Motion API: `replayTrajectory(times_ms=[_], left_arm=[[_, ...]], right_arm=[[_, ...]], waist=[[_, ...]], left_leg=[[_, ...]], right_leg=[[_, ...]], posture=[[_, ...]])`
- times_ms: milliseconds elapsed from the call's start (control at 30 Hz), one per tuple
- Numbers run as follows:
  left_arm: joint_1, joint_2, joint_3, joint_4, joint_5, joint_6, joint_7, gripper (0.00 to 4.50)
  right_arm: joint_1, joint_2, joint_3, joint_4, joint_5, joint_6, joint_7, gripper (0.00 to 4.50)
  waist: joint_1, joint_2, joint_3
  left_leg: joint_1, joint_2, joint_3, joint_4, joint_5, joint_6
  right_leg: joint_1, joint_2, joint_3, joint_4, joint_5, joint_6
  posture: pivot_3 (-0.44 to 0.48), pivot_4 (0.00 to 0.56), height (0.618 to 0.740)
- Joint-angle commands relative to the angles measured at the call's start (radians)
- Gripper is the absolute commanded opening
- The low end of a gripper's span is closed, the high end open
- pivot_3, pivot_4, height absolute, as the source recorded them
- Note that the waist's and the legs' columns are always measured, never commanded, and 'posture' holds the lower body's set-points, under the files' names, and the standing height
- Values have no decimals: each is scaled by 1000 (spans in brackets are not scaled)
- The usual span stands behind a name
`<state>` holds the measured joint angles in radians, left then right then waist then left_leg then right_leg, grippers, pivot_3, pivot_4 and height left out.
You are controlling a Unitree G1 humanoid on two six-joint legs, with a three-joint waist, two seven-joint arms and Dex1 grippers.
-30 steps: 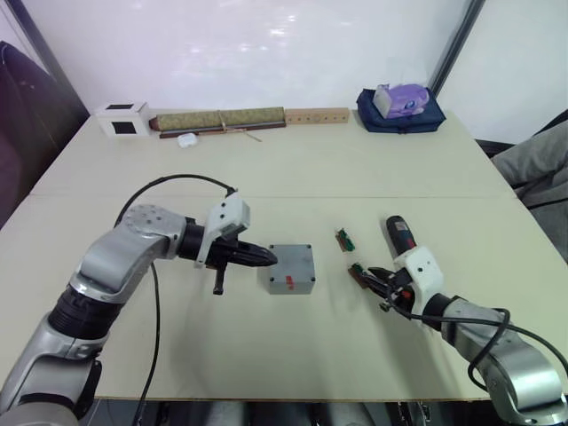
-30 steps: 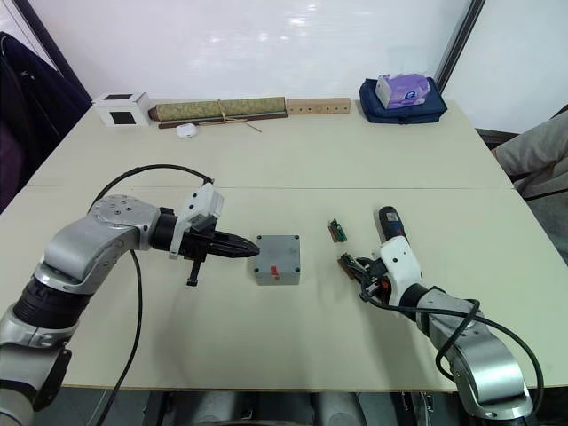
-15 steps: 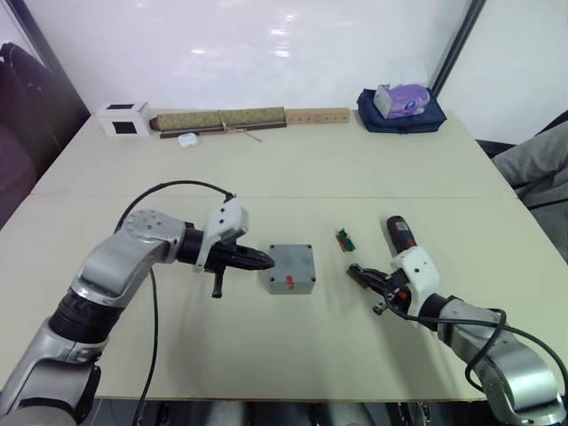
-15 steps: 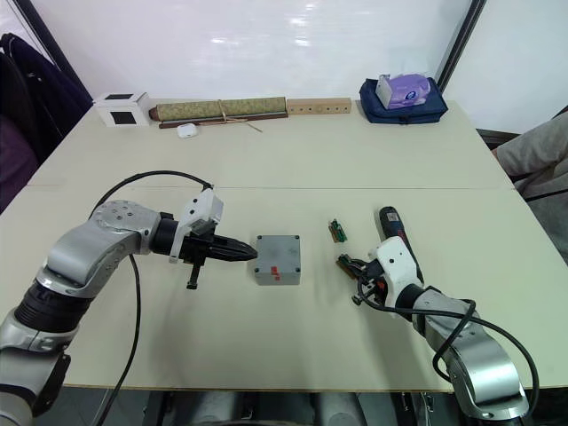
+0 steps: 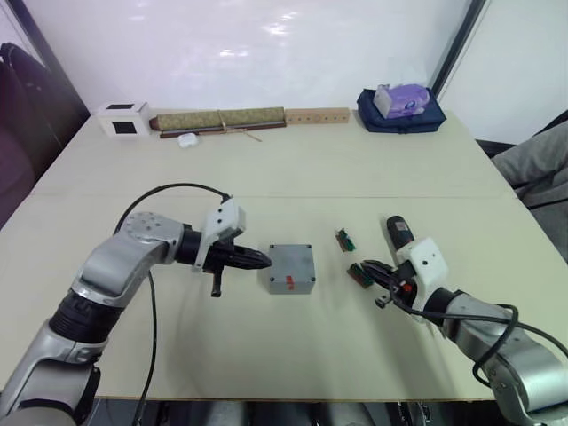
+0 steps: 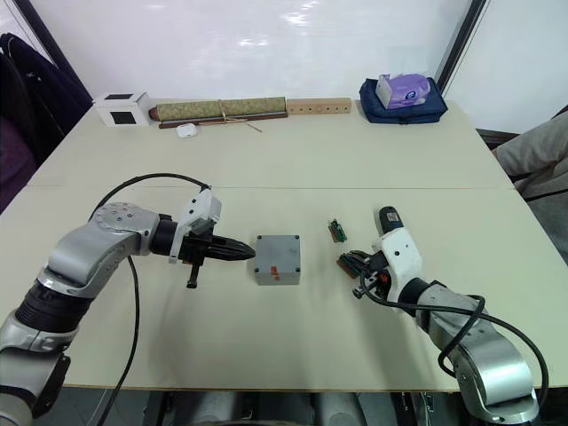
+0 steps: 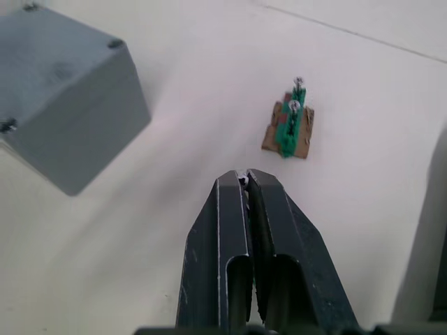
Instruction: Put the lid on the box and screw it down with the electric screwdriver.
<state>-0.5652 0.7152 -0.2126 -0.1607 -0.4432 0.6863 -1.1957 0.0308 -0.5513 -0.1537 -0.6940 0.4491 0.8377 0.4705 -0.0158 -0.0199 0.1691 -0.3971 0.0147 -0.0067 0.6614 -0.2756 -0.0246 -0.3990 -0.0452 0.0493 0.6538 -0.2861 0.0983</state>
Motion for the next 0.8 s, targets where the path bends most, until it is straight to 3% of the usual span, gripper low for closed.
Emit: replayTrajectory(times_ms=[33,333,800], left_arm=[[-36,-14,63,37,-19,0,28,0],[9,11,141,0,-103,100,42,0],[65,8,136,-73,-107,101,107,0]], right_arm=[[-113,23,41,-82,77,7,12,74],[-223,71,223,58,-12,-67,-9,74],[-254,89,282,201,-91,-177,23,74]], waist=[[-4,0,0],[1,0,0],[0,0,0]], left_leg=[[0,0,0,0,0,0],[-6,0,-1,1,0,0],[-8,0,-1,2,0,0]], right_leg=[[0,0,0,0,0,0],[-5,-1,-1,0,0,0],[-7,-1,-1,1,1,0]], posture=[[0,150,740],[0,150,740],[0,150,740]])
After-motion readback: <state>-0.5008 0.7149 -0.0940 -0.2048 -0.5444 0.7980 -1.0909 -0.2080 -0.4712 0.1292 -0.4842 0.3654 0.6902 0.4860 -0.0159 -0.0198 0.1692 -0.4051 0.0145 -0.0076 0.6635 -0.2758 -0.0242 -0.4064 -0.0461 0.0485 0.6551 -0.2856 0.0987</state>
